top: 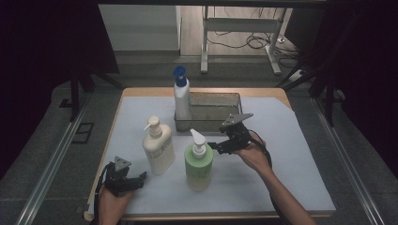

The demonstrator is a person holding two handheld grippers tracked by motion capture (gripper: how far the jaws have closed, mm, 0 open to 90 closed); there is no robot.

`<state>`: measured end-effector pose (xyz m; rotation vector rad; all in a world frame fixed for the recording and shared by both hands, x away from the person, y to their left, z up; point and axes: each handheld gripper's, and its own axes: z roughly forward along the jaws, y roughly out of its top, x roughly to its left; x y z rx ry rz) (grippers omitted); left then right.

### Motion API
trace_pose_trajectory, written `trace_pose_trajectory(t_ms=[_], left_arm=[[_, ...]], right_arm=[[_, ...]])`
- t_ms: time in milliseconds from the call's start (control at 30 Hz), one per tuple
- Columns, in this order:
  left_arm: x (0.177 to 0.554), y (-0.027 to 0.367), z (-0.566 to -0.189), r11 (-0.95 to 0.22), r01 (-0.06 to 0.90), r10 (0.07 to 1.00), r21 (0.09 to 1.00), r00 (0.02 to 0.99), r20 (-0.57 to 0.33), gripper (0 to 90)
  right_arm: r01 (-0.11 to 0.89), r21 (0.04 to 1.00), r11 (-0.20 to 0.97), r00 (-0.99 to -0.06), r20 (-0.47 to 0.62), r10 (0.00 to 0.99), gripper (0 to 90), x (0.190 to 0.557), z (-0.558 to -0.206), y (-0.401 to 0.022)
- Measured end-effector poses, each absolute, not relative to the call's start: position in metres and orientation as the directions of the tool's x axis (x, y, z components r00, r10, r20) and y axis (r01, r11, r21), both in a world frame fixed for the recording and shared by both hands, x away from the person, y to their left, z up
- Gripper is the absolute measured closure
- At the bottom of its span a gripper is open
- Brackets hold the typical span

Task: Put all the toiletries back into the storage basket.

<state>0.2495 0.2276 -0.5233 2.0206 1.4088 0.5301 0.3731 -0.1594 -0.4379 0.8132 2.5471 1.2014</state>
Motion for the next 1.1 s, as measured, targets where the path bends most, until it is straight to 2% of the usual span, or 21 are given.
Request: trace_pose_trajectory(t_ms=[200,700,1100], left_arm=[[0.249,0.227,-0.523,-0.245,0.689,0.936,0.682,0.352,-0.019,14.5],[0.249,0.227,-0.524,-0.245,0.689,0.936,0.682,0.351,-0.019,14.5],[0.249,0.227,-0.523,-0.244,0.689,0.937,0.682,0.350,-0.018,14.6]], right_arm=[[0.397,0.763,0.510,-0.828,0.058,0.558,18.6,0.365,-0.441,-0.170],[0.392,0.757,0.522,-0.843,0.068,0.534,8.4,0.334,-0.454,-0.185],[0.370,0.756,0.539,-0.876,0.092,0.473,6.4,0.305,-0.456,-0.193]])
